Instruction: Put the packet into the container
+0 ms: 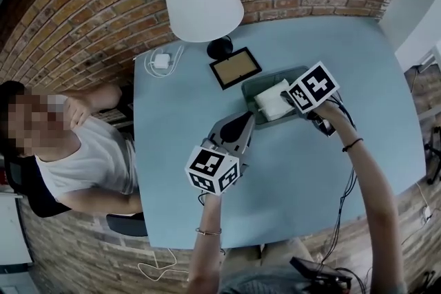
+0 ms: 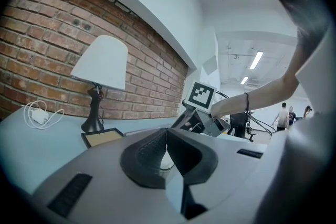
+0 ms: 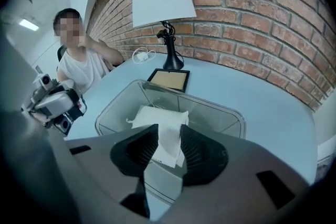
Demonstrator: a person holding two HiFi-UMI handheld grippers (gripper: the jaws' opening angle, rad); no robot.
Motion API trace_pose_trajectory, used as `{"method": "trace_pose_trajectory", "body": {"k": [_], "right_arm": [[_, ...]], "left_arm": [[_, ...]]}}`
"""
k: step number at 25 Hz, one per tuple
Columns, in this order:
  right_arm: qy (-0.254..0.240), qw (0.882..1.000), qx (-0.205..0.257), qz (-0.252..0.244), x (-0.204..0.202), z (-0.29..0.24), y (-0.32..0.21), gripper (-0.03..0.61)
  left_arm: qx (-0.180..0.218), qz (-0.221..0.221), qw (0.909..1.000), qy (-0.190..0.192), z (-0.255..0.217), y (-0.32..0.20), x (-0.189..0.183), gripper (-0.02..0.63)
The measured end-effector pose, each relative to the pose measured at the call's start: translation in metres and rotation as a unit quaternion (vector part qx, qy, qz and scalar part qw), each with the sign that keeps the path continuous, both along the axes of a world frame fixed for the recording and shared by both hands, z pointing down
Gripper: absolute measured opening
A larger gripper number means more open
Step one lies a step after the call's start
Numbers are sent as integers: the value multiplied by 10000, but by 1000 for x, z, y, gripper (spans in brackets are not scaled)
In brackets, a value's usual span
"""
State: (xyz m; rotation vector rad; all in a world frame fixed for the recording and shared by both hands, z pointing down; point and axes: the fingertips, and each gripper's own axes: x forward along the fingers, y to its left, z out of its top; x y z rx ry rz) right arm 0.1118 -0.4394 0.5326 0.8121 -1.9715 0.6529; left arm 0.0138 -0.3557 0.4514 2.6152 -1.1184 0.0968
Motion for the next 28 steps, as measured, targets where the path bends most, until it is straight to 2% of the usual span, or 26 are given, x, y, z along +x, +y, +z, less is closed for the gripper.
{"method": "trace_pose_trajectory", "body": {"k": [6,11,19,23,28], "right_arm": [[47,9998,176,-22,9,-2,-3,123],[-208,9994,270,66,7,-12,-1,123],[-1116,9923,507,155,-12,-42,20,118],[-1559,9837,880,146,-28,-62,34,35],[-2118,9688,1283,76,-47,-88,53,14]], "left_arm": [[30,30,10000,52,-3,0,2,11],[34,-10,10000,88,-3,-1,-2,11],[122,-39,9998,117,-11,3,1,10],[172,-47,9998,106,-16,7,1,10],[252,-64,9996,88,-26,15,0,10]]}}
